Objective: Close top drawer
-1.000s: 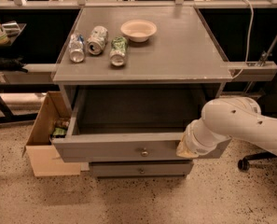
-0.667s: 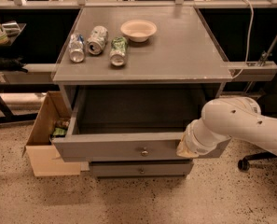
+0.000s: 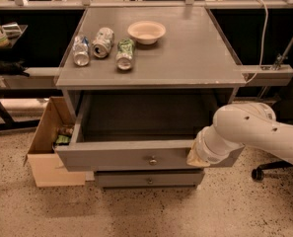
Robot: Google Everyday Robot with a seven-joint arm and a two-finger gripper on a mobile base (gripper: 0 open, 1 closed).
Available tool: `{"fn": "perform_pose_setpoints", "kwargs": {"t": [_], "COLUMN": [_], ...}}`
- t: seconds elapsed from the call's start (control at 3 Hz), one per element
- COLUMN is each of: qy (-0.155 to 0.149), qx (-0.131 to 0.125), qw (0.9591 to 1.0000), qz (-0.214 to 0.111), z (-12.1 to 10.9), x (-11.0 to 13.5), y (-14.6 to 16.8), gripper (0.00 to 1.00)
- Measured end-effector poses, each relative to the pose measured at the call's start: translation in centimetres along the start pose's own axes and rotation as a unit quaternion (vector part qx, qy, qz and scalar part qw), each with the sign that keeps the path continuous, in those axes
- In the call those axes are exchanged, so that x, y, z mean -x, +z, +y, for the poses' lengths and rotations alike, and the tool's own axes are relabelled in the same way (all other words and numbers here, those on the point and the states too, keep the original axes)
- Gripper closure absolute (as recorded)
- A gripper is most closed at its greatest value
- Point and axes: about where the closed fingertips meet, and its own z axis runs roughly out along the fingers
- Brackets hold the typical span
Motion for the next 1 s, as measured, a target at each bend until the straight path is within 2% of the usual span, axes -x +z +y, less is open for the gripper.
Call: {"fn": "perform_pose_setpoints", "kwargs": {"t": [0.33, 0.67, 1.0], "qy": [0.000, 0.000, 0.000], "qx": [0.000, 0.000, 0.000], "qw": [1.0000, 1.0000, 1.0000], "qz": [0.000, 0.000, 0.000], "z": [0.00, 0.00, 0.00], "x": [0.00, 0.00, 0.00], "y": [0.00, 0.00, 0.00], "gripper": [0.16, 0.00, 0.00]}}
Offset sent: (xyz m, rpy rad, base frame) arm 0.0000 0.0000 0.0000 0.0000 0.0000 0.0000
